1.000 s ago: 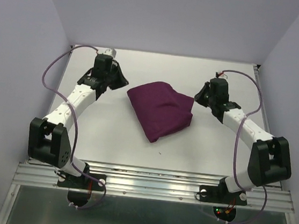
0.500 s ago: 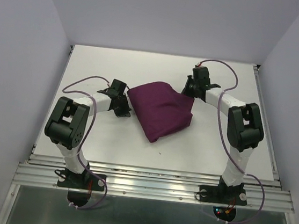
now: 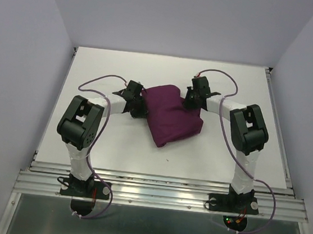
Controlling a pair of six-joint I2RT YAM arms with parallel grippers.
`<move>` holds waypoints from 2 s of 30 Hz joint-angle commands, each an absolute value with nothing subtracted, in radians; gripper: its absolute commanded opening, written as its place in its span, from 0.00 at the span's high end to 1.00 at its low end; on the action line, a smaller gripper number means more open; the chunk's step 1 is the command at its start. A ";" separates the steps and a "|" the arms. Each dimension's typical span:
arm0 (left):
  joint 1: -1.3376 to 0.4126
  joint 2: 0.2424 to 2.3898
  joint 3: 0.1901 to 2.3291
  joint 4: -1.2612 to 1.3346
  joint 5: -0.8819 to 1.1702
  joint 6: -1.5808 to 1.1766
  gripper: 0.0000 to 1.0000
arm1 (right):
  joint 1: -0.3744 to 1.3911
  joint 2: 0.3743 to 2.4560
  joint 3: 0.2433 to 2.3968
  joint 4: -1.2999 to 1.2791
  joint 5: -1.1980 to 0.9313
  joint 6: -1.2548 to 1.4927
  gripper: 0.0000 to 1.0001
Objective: Prepare the surgical pack
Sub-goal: Pack the surgical kit at the center of the board.
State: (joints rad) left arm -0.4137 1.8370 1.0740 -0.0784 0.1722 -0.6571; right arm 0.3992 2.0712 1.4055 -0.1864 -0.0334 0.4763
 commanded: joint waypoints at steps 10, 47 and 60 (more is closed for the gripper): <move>-0.505 1.876 1.298 -0.121 0.287 -0.627 1.00 | 0.479 1.974 1.255 -0.106 -0.061 0.604 0.88; -0.383 1.810 1.230 -0.226 0.264 -0.505 1.00 | 0.324 1.460 0.836 -0.181 0.239 0.584 0.19; -0.385 1.816 1.173 -0.198 0.279 -0.497 1.00 | 0.305 1.634 0.811 -0.143 0.233 0.611 0.37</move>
